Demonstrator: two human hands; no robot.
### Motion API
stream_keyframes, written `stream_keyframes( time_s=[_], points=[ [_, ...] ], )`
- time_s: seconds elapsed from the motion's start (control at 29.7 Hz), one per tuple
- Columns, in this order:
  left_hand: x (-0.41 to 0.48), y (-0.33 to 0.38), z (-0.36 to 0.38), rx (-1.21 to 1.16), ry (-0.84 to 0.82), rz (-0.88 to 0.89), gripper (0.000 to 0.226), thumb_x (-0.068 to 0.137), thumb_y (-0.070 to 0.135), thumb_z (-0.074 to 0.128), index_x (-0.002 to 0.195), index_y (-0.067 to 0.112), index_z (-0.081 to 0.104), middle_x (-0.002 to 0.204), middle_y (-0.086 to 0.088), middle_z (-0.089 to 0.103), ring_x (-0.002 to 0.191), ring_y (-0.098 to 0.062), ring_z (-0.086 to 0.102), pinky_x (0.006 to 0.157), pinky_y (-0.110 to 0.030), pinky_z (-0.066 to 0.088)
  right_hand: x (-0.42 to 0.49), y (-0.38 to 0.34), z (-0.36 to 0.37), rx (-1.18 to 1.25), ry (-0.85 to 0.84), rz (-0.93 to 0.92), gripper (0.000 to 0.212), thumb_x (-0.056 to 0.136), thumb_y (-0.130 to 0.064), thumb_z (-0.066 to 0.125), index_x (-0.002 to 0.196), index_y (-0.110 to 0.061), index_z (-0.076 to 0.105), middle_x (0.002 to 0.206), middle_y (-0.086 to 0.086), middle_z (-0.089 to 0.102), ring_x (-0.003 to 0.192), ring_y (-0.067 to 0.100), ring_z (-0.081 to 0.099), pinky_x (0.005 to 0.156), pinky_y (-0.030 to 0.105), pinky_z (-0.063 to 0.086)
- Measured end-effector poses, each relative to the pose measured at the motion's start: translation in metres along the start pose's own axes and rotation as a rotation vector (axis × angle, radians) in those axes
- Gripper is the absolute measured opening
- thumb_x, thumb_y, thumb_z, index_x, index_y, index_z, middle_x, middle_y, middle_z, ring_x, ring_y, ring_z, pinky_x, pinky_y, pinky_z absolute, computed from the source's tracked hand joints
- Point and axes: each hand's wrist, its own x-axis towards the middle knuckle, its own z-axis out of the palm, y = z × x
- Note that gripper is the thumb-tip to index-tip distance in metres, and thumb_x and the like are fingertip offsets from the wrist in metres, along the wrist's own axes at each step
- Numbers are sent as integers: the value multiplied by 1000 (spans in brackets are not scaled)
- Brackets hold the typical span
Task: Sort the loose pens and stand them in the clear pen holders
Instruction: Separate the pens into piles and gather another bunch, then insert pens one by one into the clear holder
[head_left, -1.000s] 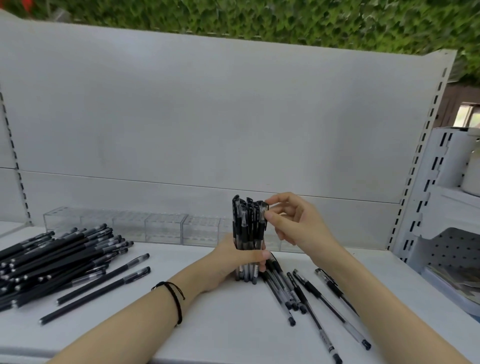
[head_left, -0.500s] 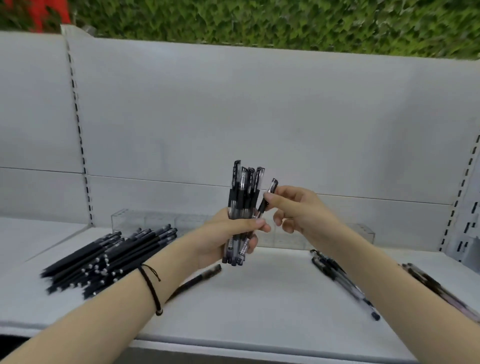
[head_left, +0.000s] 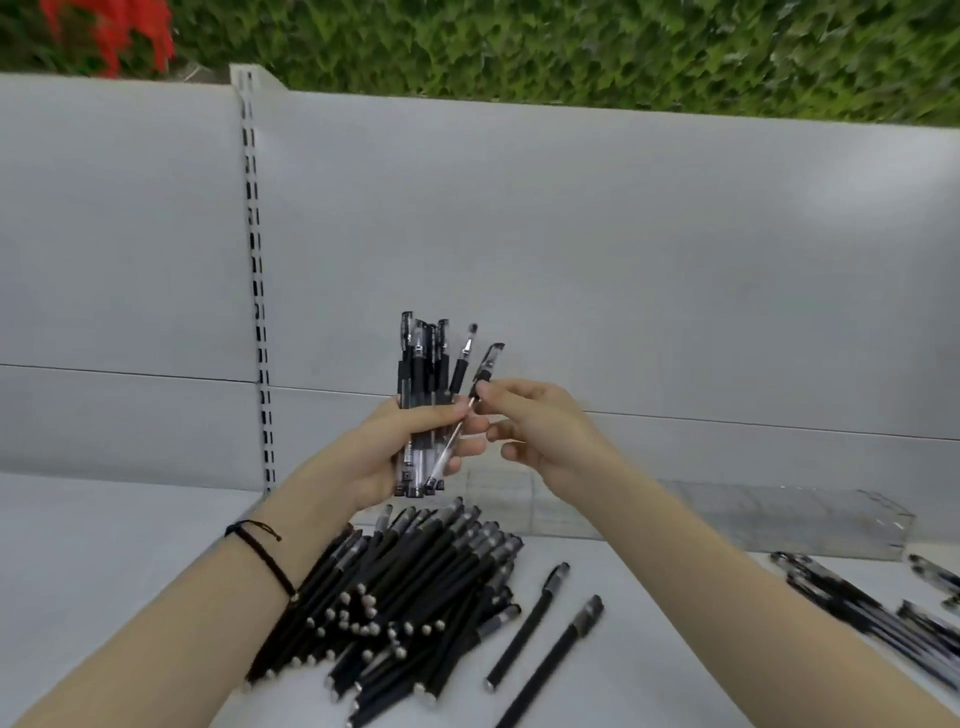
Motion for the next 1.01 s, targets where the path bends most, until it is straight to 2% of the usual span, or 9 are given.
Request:
stream_keyframes(
  time_s=[0.1, 0.2, 0.27, 0.44, 0.57, 0.67, 0.81, 0.91, 1.01],
  points=[
    [7, 1, -35, -14, 51, 21, 18, 88, 5, 60, 105, 0, 65, 88, -16, 74, 68, -20, 72, 56, -27, 58, 21, 0, 26, 2, 37, -32, 13, 95, -18, 61, 99, -7, 64, 86, 2, 65, 54, 10, 52, 46, 20, 37],
    [10, -4, -61, -18, 128, 22, 11, 90, 0, 56, 100, -4, 60, 68, -11, 71, 51, -16, 65, 46, -23, 53, 38, 1, 50, -149, 29, -104, 12, 94, -19, 62, 96, -8, 65, 83, 0, 66, 54, 9, 51, 43, 20, 35],
    [14, -6, -73, -27, 180, 28, 10, 92, 0, 55, 100, -6, 56, 56, -7, 64, 41, -12, 55, 40, -19, 45, 46, 3, 67, -147, 24, -121, 7, 91, -17, 65, 90, -10, 66, 78, -1, 66, 50, 8, 50, 41, 20, 33],
    [21, -4, -84, -193, 276, 84, 8, 91, -4, 53, 87, -2, 60, 64, -9, 63, 40, -9, 49, 39, -19, 42, 64, 4, 102, -77, 47, -119, 12, 88, -16, 66, 83, -5, 66, 72, 3, 66, 46, 10, 48, 39, 21, 29],
    [20, -10, -95, -82, 317, 58, 9, 89, -5, 56, 86, -1, 64, 66, -10, 65, 42, -11, 50, 41, -20, 43, 69, 9, 112, 29, 12, -147, 19, 91, -16, 65, 75, -5, 63, 68, 6, 61, 41, 7, 46, 39, 20, 31],
    [20, -8, -112, -34, 375, 76, 12, 88, 5, 65, 77, 3, 61, 62, -8, 61, 43, -12, 49, 43, -22, 45, 75, 9, 107, 76, 5, -210, 21, 94, -21, 61, 81, -5, 64, 66, 3, 62, 44, 7, 48, 41, 18, 36],
    [19, -8, -128, -132, 383, 117, 19, 87, 22, 70, 85, 10, 55, 63, -3, 57, 42, -11, 46, 41, -22, 42, 82, 9, 98, -106, -13, -326, 19, 95, -21, 60, 86, -5, 63, 71, 6, 64, 56, 15, 56, 50, 22, 47],
    [21, -10, -132, -222, 422, 130, 18, 87, 22, 69, 84, 13, 54, 62, -2, 54, 41, -11, 45, 41, -21, 42, 85, 13, 94, -275, -137, -302, 5, 91, -6, 61, 87, -7, 62, 75, 7, 62, 65, 17, 60, 64, 27, 54],
    [22, -10, -137, -307, 447, 126, 18, 87, 21, 68, 79, 14, 54, 60, 0, 52, 39, -10, 45, 40, -20, 41, 88, 20, 93, -522, -164, -270, 12, 89, 0, 60, 88, -12, 60, 73, 2, 63, 63, 13, 63, 75, 27, 54]
  ],
)
